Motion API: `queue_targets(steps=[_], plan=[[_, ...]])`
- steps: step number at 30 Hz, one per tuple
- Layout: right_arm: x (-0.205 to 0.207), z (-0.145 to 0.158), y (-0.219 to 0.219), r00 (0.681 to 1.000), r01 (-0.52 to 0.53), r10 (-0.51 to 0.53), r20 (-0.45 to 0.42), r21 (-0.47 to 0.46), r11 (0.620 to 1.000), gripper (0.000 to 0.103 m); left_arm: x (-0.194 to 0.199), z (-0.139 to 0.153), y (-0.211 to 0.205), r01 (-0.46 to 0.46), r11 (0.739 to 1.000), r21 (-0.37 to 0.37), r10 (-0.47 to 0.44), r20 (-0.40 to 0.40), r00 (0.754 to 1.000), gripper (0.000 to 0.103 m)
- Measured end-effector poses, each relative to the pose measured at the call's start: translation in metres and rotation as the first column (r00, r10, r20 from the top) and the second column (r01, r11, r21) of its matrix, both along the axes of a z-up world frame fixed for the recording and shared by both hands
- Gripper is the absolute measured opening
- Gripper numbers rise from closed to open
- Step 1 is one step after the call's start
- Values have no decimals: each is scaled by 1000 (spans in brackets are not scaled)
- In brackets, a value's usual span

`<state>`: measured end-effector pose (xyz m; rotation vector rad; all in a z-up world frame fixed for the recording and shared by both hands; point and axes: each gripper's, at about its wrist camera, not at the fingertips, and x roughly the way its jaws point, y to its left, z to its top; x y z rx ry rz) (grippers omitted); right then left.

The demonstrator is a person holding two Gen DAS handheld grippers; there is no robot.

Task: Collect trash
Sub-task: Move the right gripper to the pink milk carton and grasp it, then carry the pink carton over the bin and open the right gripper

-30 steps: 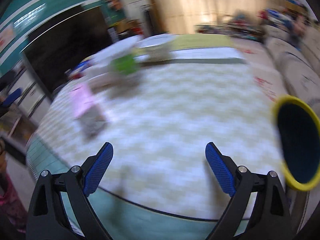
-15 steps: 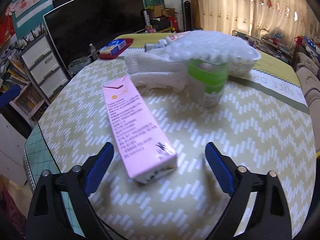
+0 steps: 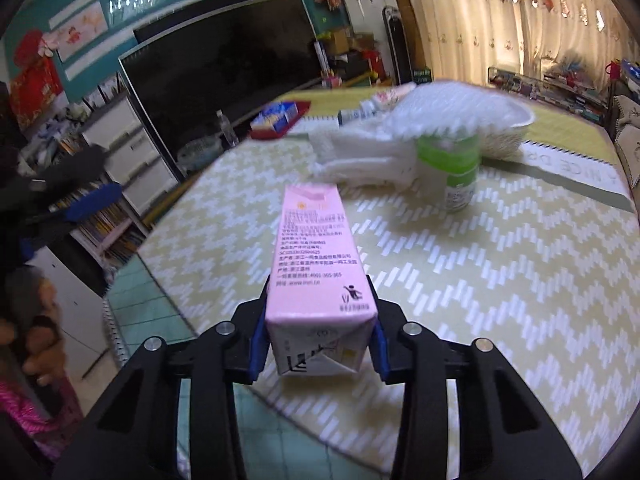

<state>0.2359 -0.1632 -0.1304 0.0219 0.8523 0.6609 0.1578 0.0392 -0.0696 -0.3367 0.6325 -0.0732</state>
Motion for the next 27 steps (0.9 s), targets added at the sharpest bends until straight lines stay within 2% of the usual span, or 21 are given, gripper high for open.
queue_targets(steps=[10,14,17,20,26,27], plan=[[-37,33,-77,989,131,-134,69,46,990,38,4,-1,-23,38,999,24,-38,-10,999,98],[-44,37,-119,967,234,-239,89,60,970,38,5,0,-33,53,998,37,-52,-12,999,98],[-43,39,-163,923,367,-372,102,65,928,38,6,0,-41,63,997,45,-62,-16,998,98],[-40,36,-215,837,534,-534,120,35,845,38,10,-1,-50,77,996,53,-76,-26,997,98],[-31,12,-298,669,741,-735,112,-20,671,38,21,-8,-71,116,991,69,-112,-59,992,98],[-30,7,-306,650,758,-752,108,-30,652,38,24,-9,-76,123,990,73,-118,-66,991,98]])
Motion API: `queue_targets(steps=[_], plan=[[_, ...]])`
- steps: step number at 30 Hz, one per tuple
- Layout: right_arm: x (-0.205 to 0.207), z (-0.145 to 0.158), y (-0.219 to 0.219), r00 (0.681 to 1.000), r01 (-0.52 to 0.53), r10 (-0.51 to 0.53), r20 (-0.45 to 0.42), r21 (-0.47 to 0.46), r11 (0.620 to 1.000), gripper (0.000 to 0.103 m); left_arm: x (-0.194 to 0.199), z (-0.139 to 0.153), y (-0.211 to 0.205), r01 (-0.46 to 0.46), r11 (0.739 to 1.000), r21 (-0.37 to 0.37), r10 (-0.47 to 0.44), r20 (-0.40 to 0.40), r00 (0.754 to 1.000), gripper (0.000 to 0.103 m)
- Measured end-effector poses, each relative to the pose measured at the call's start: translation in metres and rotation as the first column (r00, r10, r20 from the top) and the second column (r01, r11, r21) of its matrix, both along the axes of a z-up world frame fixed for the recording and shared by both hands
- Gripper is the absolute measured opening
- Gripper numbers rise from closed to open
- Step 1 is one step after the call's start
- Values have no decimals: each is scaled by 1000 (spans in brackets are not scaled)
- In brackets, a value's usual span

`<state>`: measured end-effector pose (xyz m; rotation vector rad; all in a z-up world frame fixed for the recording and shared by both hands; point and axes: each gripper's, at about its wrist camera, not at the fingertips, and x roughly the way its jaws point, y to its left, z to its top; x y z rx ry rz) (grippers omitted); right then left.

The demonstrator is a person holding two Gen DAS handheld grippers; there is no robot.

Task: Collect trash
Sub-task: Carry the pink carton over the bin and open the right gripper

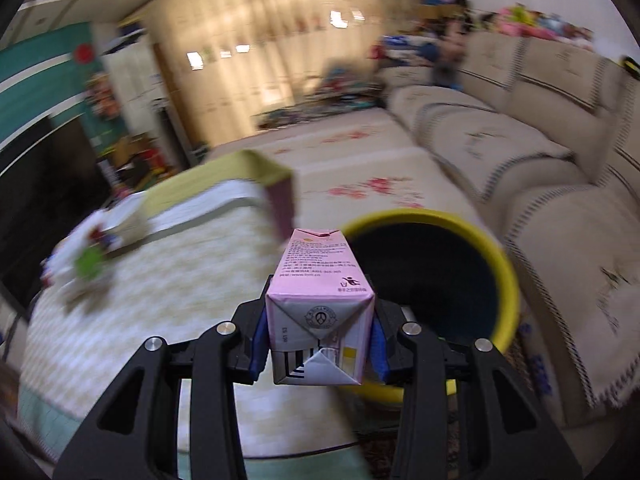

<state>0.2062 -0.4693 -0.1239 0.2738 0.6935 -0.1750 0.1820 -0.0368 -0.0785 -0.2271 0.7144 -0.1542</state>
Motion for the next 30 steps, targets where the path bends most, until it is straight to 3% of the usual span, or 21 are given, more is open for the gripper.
queue_targets(steps=[8,12,22,30], plan=[[14,-33,-48,990,117,-118,-73,-13,993,39,17,-10,-23,38,999,20,-38,-36,999,98],[19,-41,-49,988,136,-138,-74,-27,990,59,27,-17,-32,55,998,29,-53,-56,997,98],[27,-48,-35,991,105,-106,-83,-18,994,59,68,-10,-33,75,997,2,-75,-36,997,98],[27,-52,-36,990,98,-98,-101,-8,995,60,139,13,-53,151,988,-37,-153,-61,986,98]])
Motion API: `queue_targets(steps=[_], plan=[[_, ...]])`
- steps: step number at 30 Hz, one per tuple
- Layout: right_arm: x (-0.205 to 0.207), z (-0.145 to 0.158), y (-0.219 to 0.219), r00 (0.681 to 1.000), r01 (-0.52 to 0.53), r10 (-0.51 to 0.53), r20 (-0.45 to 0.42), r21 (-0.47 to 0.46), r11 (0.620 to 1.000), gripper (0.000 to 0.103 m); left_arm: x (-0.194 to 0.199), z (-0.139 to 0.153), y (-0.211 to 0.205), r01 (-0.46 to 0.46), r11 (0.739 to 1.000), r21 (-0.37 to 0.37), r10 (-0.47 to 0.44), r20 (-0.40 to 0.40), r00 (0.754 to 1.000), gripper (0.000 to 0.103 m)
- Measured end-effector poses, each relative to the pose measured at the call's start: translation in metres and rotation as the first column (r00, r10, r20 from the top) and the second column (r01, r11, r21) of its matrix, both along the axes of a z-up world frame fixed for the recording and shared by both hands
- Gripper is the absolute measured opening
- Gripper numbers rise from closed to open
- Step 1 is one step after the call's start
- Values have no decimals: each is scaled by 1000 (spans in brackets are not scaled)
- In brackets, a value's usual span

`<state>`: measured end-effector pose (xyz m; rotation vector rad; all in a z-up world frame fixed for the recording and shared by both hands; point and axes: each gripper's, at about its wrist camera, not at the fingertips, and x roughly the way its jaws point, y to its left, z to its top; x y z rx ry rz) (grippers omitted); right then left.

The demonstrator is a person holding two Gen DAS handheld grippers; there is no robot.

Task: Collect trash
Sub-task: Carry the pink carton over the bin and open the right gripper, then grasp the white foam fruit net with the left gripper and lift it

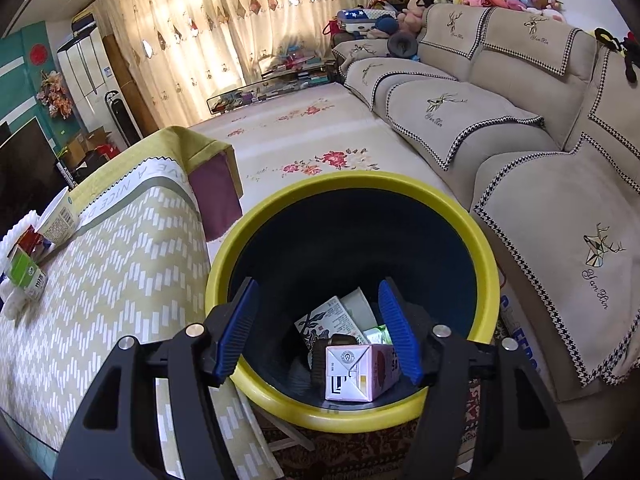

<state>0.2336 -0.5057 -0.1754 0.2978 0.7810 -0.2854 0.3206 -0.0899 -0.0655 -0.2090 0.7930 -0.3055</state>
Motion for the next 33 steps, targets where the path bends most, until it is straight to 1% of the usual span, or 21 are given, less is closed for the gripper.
queue_targets(steps=[3,7,9,11,13,15,17,19,20,22,23,25,26,28,30,32,33], plan=[[1,-1,-1,1000,0,0,-2,6,1000,60,29,0,-12,21,1000,5,-21,-38,999,98],[2,-3,-2,1000,-4,4,-5,13,1000,60,61,-11,-21,29,1000,4,-29,-108,994,98],[2,-4,-3,1000,-4,4,-7,15,1000,60,69,-14,-22,28,1000,6,-27,-116,993,94],[3,-6,-5,1000,-3,3,-11,20,1000,61,77,-17,-24,25,999,25,-22,-124,992,91],[4,-8,-6,1000,-1,1,-14,27,1000,61,80,-20,-27,32,999,31,-27,-135,990,83],[4,-10,-7,1000,-1,1,-16,33,999,61,84,-23,-30,36,998,45,-30,-141,990,78],[4,-11,-8,1000,-3,4,-16,38,999,61,85,-23,-32,45,997,55,-37,-138,990,76],[5,-12,-7,1000,-7,7,-16,40,999,61,84,-22,-33,53,996,68,-44,-131,990,68],[5,-12,-6,1000,-8,9,-16,42,999,61,85,-22,-33,54,996,72,-45,-130,991,66],[5,-12,-6,1000,-11,12,-17,45,999,61,87,-21,-33,54,995,82,-44,-126,991,55],[4,-13,-6,1000,-12,13,-16,47,999,61,89,-22,-32,54,995,88,-43,-125,991,52],[4,-13,-6,1000,-14,15,-16,49,999,61,90,-23,-31,52,994,100,-39,-123,992,38],[4,-13,-6,1000,-16,17,-15,49,999,61,90,-23,-31,51,993,104,-39,-122,992,34],[4,-12,-6,1000,-20,20,-13,54,998,61,91,-24,-30,54,992,115,-40,-122,992,19],[4,-12,-5,1000,-23,23,-15,57,998,61,92,-25,-28,52,991,120,-36,-126,991,15],[4,-12,-4,1000,-26,27,-12,58,998,61,93,-24,-26,50,992,116,-35,-132,991,15],[4,-11,-3,1000,-27,28,-12,57,998,61,93,-23,-26,53,992,113,-38,-136,990,20]])
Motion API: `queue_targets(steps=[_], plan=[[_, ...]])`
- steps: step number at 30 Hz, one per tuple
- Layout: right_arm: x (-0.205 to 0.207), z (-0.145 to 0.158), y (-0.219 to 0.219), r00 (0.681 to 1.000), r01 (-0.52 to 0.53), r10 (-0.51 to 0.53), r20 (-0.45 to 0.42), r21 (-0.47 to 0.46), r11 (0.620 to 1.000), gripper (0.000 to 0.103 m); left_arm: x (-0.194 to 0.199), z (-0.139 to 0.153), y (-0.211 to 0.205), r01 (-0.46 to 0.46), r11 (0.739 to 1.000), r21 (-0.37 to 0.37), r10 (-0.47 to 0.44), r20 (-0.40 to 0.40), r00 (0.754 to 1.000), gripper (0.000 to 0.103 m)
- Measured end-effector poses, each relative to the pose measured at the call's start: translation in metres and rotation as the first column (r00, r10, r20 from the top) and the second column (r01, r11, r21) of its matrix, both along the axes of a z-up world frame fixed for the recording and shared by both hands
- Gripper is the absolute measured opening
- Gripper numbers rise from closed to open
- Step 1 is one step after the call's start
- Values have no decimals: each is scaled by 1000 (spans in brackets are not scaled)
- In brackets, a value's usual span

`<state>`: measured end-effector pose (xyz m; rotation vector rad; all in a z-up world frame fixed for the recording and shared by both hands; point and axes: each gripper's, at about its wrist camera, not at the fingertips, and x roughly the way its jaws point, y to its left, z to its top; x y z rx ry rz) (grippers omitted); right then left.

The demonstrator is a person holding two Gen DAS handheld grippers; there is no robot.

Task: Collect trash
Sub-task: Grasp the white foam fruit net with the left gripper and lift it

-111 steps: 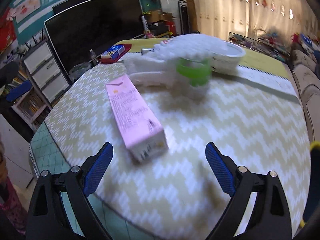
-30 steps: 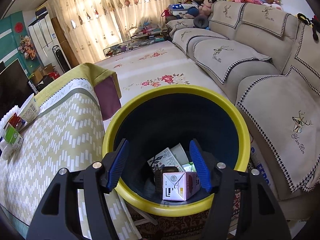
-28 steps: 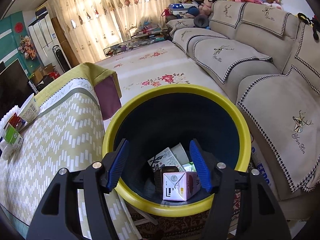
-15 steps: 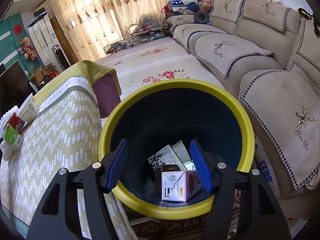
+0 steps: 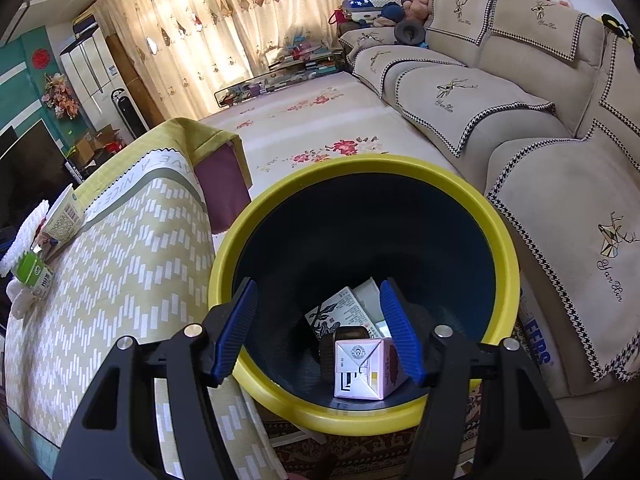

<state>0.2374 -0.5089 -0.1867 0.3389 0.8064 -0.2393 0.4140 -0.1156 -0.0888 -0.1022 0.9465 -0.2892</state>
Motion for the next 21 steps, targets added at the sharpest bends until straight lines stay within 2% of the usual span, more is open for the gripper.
queue_targets(steps=[1,3,7,11,18,21], plan=[[0,0,0,1000,-1,1,-1,0,1000,61,0,0,1,-5,1000,1,5,-6,1000,43],[1,0,1,1000,-2,2,-2,2,1000,61,1,2,4,-34,999,-8,34,-9,999,79],[1,0,2,1000,-9,9,-4,4,1000,62,4,2,11,-71,997,-23,71,-5,997,79],[3,-2,2,1000,-12,12,-9,7,1000,62,5,-2,11,-66,998,-25,65,-22,998,78],[4,-5,3,1000,-18,18,-14,16,1000,62,9,-13,4,-39,997,-63,34,-80,996,52],[3,-4,1,1000,-14,15,-11,20,1000,62,9,-9,3,-43,996,-72,39,-62,997,35]])
